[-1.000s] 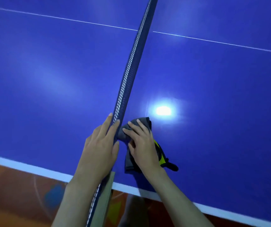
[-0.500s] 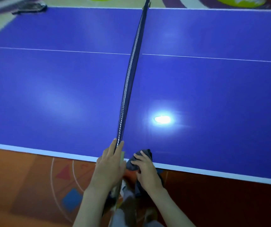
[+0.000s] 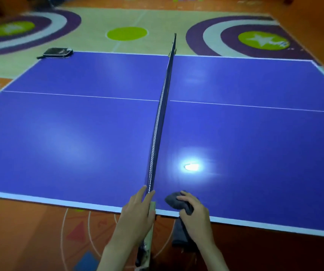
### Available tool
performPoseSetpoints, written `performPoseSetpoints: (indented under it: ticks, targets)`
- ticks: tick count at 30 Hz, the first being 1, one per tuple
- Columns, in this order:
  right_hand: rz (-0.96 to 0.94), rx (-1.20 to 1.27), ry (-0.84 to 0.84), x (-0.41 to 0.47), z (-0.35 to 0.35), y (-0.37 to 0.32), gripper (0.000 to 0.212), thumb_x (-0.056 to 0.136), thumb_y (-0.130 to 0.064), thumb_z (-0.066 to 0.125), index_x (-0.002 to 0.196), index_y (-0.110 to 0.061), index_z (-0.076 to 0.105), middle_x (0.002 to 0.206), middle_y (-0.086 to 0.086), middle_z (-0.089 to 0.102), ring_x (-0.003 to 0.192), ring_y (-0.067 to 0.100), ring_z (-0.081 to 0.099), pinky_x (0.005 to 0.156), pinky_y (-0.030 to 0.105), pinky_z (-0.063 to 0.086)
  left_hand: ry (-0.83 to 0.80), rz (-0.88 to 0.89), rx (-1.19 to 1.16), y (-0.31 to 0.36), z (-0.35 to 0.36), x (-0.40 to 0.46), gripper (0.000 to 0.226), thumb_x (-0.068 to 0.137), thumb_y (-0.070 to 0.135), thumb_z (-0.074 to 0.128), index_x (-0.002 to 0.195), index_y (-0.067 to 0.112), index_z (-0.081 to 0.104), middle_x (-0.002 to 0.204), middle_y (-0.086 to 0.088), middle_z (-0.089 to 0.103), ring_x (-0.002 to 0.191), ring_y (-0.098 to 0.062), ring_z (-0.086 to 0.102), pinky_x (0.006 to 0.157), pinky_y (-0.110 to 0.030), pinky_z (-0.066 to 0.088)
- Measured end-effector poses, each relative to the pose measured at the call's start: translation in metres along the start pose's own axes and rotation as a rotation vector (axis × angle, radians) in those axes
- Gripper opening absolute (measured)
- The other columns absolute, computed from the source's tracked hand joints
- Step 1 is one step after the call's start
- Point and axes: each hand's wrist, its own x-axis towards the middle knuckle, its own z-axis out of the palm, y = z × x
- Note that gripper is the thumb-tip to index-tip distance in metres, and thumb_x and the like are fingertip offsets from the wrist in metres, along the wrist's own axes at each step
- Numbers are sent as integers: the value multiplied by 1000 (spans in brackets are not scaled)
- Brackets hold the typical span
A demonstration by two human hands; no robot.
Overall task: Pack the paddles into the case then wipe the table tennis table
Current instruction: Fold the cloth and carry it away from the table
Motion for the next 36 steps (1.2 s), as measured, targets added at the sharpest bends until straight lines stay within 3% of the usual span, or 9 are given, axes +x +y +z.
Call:
performPoseSetpoints:
  ticks: [4, 7, 10, 13, 20, 26, 29, 32, 36]
  targets:
    - [-89, 62, 20, -3, 1, -47, 67, 78, 12, 64, 94, -52, 75, 131, -28, 65, 129, 0, 57, 93, 6, 44, 54, 9, -45, -3, -18, -7, 51, 108, 47, 38, 158, 40, 30, 171, 10, 8, 152, -13, 26, 113, -33, 35]
    - [-184, 98, 0, 4, 1, -89, 64, 76, 14, 62, 102, -42, 77, 130, -34, 62, 131, 0, 56, 103, 21, 47, 102, 1, -70, -5, -30, -6, 48, 107, 47, 42, 154, 38, 36, 170, 9, 14, 152, -14, 26, 113, -35, 36]
    - [-299, 136, -84, 5, 7, -129, 62, 78, 14, 61, 113, -35, 75, 135, -30, 61, 134, -1, 53, 111, 25, 44, 181, -30, -141, -11, -46, -10, 47, 104, 46, 39, 150, 36, 43, 161, 11, 31, 144, -14, 35, 110, -37, 42]
    - [-392, 156, -166, 5, 18, -157, 67, 79, 14, 60, 123, -36, 70, 137, -26, 62, 135, -1, 53, 113, 27, 44, 329, -90, -356, -17, -61, -25, 34, 104, 37, 46, 137, 32, 53, 136, 14, 53, 126, -13, 51, 99, -37, 48]
    - [-493, 165, -338, -5, 72, -188, 72, 82, 10, 63, 135, -38, 61, 143, -20, 53, 141, 5, 47, 114, 19, 38, 562, -280, -884, -59, -92, -57, 23, 102, 12, 57, 110, 30, 67, 105, 21, 71, 108, -1, 64, 81, -15, 48]
    - [-563, 127, -415, -17, 141, -208, 74, 76, 13, 63, 136, -32, 60, 142, -14, 53, 137, 6, 51, 110, 20, 42, 534, -377, -1399, -115, -132, -74, 33, 104, 9, 47, 105, 21, 78, 103, -6, 78, 101, -27, 74, 86, -36, 59]
    - [-586, 97, -477, -23, 182, -219, 80, 71, 10, 63, 138, -33, 60, 146, -14, 52, 141, 7, 48, 113, 27, 43, 578, -360, -1375, -150, -145, -81, 16, 99, 7, 64, 110, 15, 73, 98, -11, 78, 91, -26, 76, 75, -27, 59]
    - [-596, 64, -574, -28, 223, -232, 93, 74, 7, 71, 146, -46, 50, 157, -20, 40, 148, 5, 37, 117, 25, 37, 668, -375, -1303, -195, -152, -93, 25, 90, -2, 73, 108, 16, 71, 87, -8, 78, 80, -22, 73, 68, -24, 56]
    - [-451, 196, -652, -35, 272, -255, 95, 81, -23, 90, 154, -49, 36, 167, -24, 21, 150, -3, 28, 112, 25, 42, 732, -291, -1175, -250, -164, -122, 28, 91, 5, 76, 110, 25, 72, 99, 2, 78, 95, -12, 73, 80, -25, 55]
